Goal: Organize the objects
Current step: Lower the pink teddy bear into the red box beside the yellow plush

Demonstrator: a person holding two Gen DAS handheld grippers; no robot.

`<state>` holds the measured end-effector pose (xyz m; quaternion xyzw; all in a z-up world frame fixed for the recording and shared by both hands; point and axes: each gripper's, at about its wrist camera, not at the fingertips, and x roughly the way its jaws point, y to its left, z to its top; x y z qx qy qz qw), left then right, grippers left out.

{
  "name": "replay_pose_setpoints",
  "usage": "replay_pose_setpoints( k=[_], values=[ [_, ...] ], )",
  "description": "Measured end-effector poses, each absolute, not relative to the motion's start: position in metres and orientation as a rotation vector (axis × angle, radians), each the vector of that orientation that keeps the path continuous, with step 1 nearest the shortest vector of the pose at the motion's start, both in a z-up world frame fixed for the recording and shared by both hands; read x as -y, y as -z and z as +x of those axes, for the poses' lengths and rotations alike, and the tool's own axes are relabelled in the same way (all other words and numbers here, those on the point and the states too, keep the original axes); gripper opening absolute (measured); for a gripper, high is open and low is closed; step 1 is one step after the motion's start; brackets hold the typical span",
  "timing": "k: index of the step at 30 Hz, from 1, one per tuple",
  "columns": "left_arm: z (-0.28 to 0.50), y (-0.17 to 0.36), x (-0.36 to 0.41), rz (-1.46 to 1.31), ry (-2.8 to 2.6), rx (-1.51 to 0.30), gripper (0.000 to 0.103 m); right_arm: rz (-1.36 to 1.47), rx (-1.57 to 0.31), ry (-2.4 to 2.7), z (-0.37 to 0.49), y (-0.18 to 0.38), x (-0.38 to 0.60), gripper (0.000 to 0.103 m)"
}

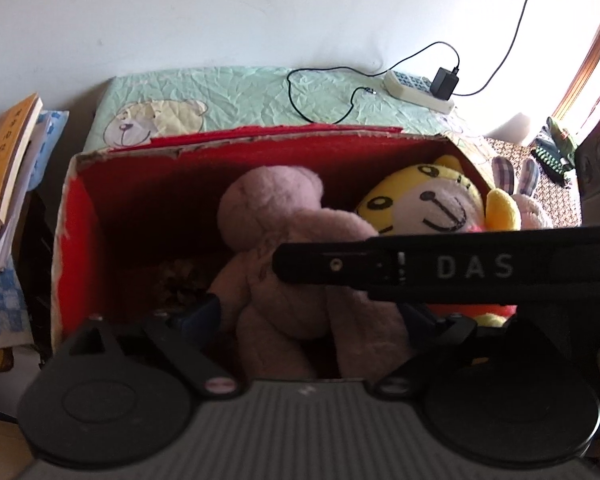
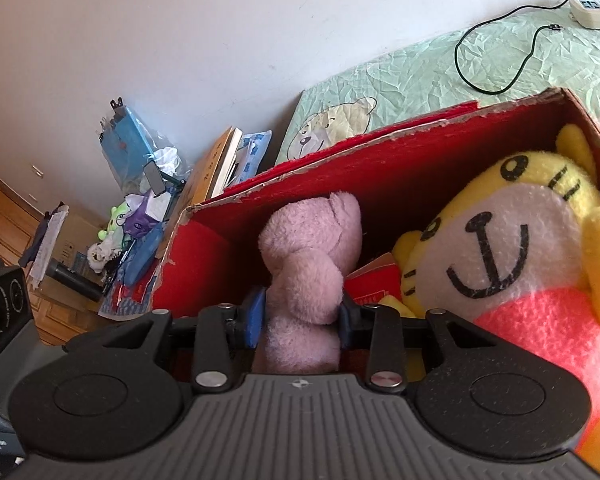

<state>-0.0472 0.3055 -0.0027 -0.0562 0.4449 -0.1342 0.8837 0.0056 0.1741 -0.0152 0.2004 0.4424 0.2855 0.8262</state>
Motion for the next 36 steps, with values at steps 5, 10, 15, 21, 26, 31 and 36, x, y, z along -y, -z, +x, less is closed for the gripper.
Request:
replay_pose_setpoints(
  k=[5, 10, 15, 21, 26, 31, 36],
  values=[
    [-0.045, 0.004, -0.299, -0.085, 0.268, -0.94, 0.1, 0.446, -0.936, -0.624, 0.003, 0.016, -0.166, 0.036],
    [-0.04, 0.008, -0.296, -0.059, 0.243, -0.963, 0.098, 0.46, -0.927, -0.629, 0.0, 0.013, -0.16, 0.031],
    [-0.041, 0.01, -0.284, 0.031, 0.216, -0.96, 0.1, 0.462, -0.919, -0.626, -0.004, 0.012, -0.154, 0.029],
    [-0.039, 0.011, -0.287, 0.027, 0.214, -0.967, 0.101, 0.457, -0.916, -0.621, -0.006, 0.012, -0.152, 0.029],
    [-0.04, 0.011, -0.286, 0.03, 0.213, -0.965, 0.101, 0.461, -0.909, -0.619, -0.01, 0.012, -0.148, 0.029],
    [-0.04, 0.011, -0.285, 0.035, 0.209, -0.963, 0.102, 0.434, -0.884, -0.607, -0.015, 0.011, -0.151, 0.029],
    [-0.038, 0.01, -0.284, 0.041, 0.195, -0.97, 0.103, 0.423, -0.871, -0.598, -0.019, 0.01, -0.15, 0.029]
  ],
)
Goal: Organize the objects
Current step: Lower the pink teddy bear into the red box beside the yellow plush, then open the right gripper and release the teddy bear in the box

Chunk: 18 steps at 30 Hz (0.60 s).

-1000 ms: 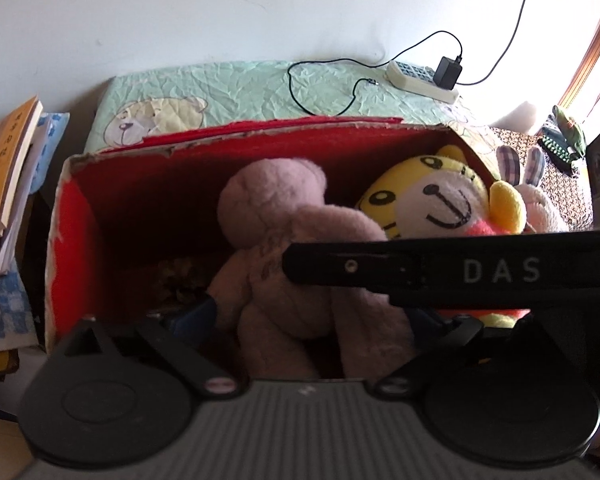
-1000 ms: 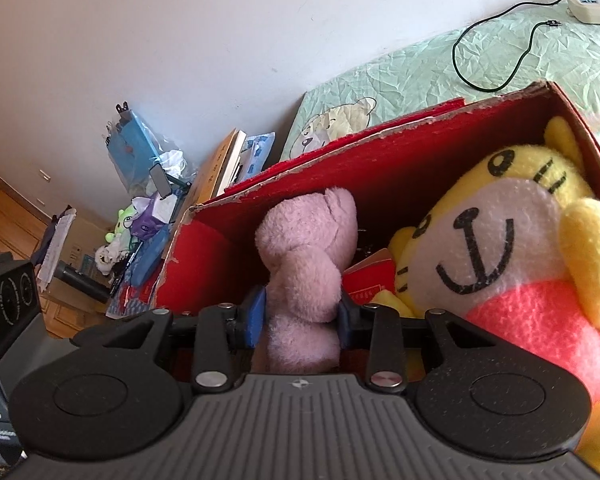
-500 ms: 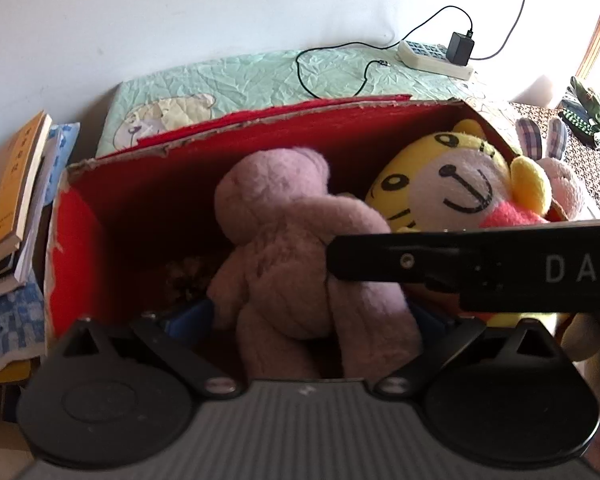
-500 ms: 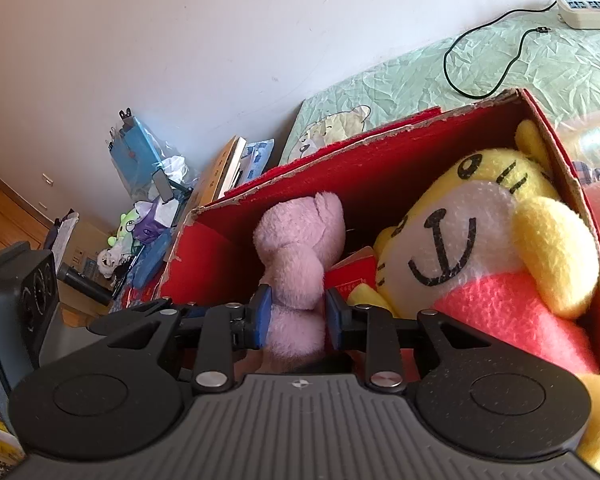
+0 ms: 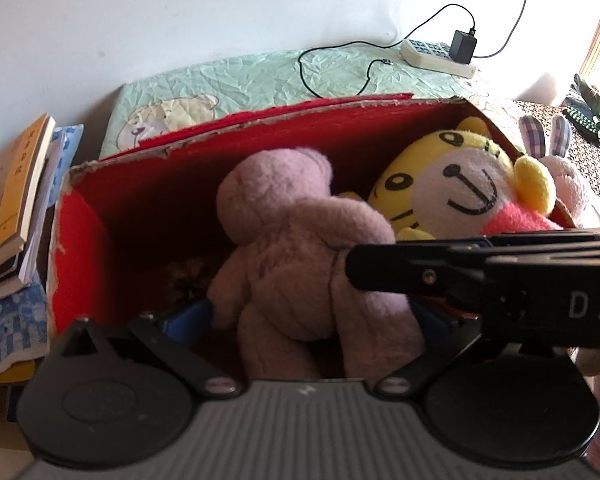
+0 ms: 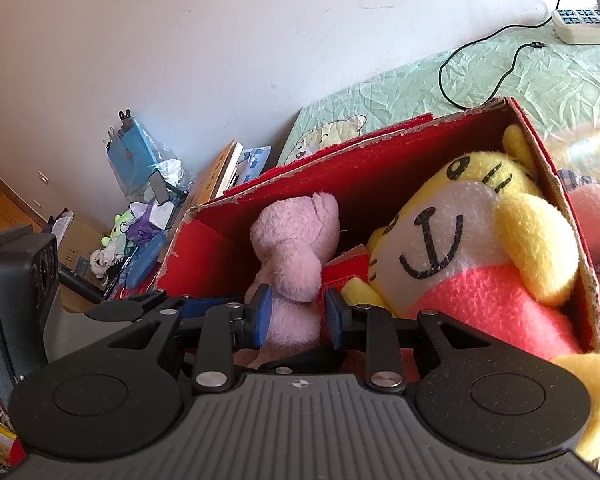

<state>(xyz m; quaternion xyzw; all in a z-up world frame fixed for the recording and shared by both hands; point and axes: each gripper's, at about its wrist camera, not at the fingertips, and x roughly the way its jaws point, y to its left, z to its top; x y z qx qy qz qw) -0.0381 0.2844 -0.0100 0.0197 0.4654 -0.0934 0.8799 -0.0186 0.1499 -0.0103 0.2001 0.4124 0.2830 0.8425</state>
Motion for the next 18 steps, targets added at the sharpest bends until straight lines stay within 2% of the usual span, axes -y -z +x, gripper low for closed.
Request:
replay_pose_setpoints(
  k=[18],
  values=[
    [-0.062, -0.018, -0.266, 0.16, 0.102, -0.932, 0.101, 0.517, -0.802, -0.582, -0.043, -0.006, -0.122, 0.03]
  ],
)
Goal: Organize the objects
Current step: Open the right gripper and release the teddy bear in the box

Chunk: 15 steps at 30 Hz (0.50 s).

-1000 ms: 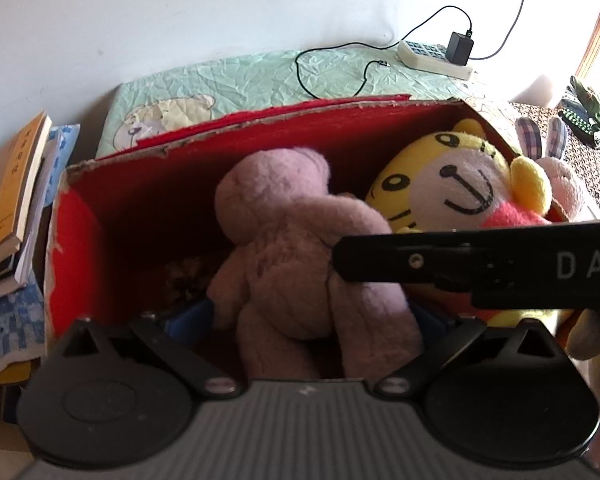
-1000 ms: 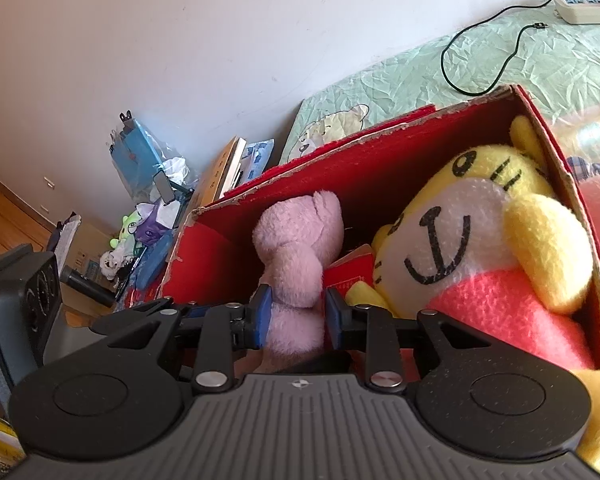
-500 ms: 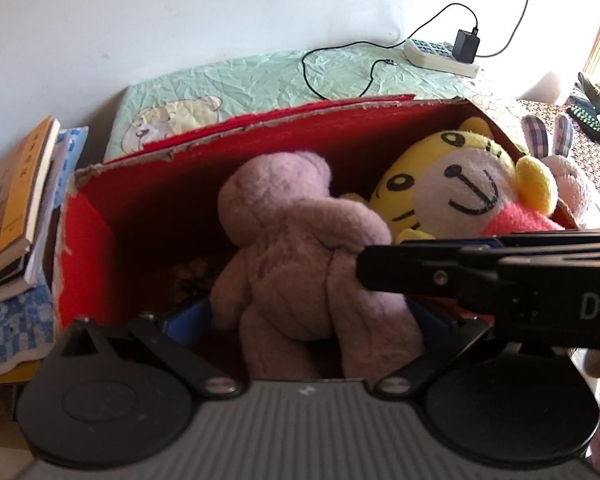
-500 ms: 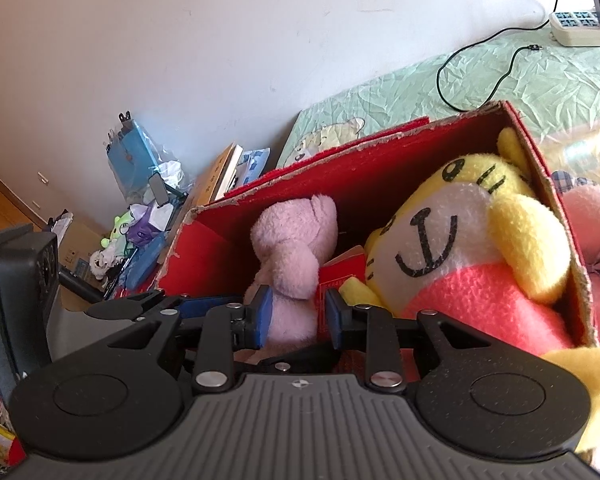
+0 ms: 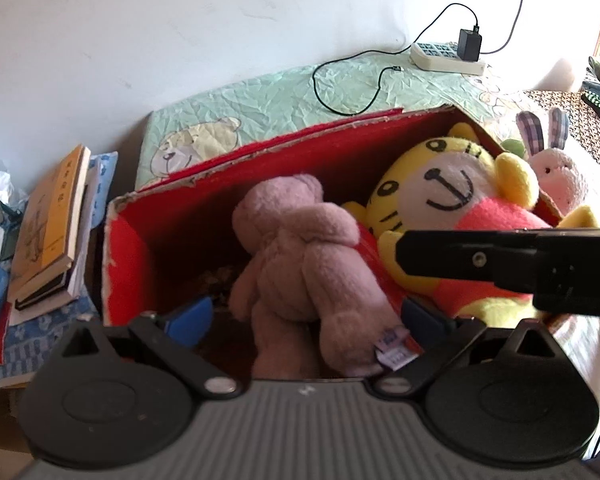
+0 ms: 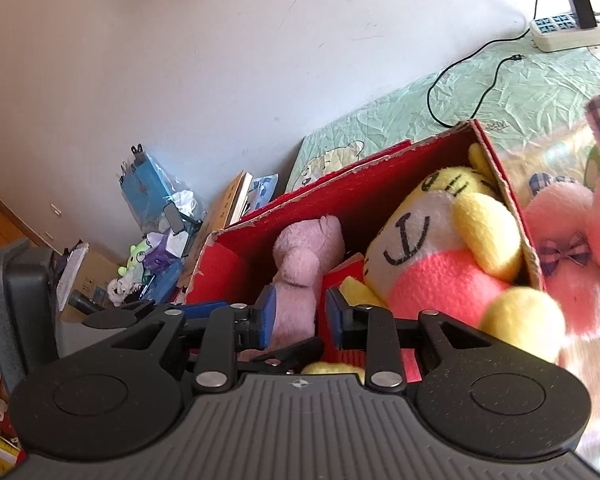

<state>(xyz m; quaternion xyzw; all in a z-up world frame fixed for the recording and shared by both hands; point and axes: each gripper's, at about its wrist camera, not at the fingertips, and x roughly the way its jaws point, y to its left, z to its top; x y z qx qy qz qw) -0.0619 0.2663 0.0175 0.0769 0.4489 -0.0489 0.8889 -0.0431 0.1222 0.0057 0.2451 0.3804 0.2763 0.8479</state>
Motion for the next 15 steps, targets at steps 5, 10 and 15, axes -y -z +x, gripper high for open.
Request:
replay_pose_setpoints(
  k=[5, 10, 15],
  values=[
    [-0.075, -0.025, -0.265, 0.164, 0.073, -0.921, 0.101, 0.528, -0.787, -0.572, -0.055, -0.009, -0.117, 0.033],
    [-0.089, -0.034, -0.265, 0.156, 0.059, -0.9, 0.101, 0.534, -0.77, -0.576, -0.065, -0.012, -0.116, 0.033],
    [-0.101, -0.042, -0.264, 0.154, 0.048, -0.884, 0.101, 0.528, -0.751, -0.584, -0.073, -0.016, -0.116, 0.033]
  ],
)
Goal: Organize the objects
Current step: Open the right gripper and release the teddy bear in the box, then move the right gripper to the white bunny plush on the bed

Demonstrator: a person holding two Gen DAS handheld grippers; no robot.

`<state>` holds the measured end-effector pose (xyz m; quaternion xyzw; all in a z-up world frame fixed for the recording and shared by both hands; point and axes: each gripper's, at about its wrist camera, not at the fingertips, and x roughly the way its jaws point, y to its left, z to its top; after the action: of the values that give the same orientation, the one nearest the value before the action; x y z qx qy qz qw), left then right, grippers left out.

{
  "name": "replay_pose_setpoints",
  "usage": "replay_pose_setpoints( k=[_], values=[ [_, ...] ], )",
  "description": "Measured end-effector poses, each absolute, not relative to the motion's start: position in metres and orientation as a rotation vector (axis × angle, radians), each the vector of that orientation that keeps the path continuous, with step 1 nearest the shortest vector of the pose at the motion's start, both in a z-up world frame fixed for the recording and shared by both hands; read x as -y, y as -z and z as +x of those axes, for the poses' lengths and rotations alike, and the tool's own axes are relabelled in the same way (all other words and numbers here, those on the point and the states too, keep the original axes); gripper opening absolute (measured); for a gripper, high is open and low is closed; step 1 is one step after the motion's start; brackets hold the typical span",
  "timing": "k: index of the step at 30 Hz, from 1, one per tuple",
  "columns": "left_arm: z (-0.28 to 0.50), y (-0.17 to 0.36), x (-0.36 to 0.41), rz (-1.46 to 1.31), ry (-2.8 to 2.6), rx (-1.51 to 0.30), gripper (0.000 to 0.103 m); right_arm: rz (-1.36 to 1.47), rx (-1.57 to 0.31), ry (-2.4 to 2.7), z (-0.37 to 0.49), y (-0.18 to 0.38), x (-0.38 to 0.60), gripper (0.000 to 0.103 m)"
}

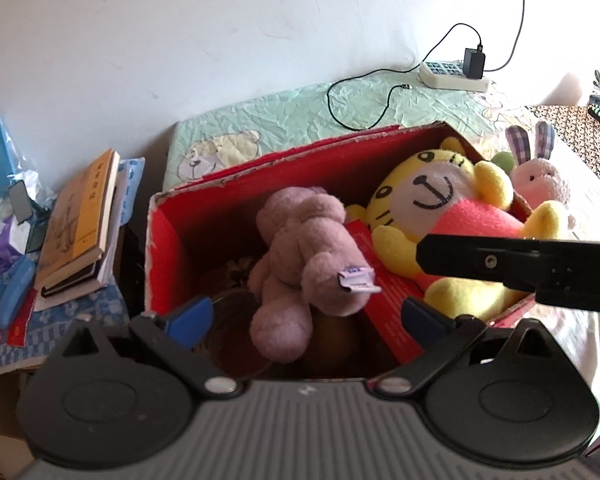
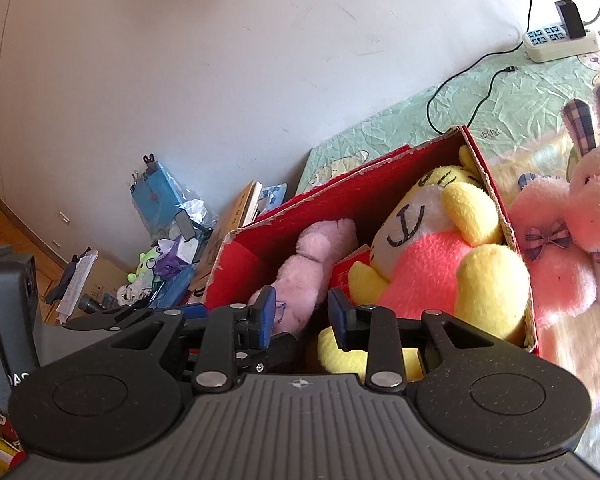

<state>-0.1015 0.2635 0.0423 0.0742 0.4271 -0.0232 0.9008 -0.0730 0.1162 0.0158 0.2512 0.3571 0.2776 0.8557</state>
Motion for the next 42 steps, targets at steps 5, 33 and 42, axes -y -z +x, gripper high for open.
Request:
replay_pose_setpoints(
  k=[5, 33, 42],
  values=[
    [-0.115, -0.05, -0.262, 0.141, 0.05, -0.872, 0.101, 0.53, -0.742, -0.593, -0.081, -0.017, -0.115, 0.033],
    [-0.154, -0.035, -0.222, 0.056, 0.297, -0.921, 0.101, 0.581, -0.758, -0.572, -0.112, -0.008, -0.081, 0.033],
    [-0.156, -0.024, -0.178, 0.111, 0.479, -0.92, 0.101, 0.617, -0.757, -0.495, -0.123, -0.003, -0.05, 0.033]
  ],
)
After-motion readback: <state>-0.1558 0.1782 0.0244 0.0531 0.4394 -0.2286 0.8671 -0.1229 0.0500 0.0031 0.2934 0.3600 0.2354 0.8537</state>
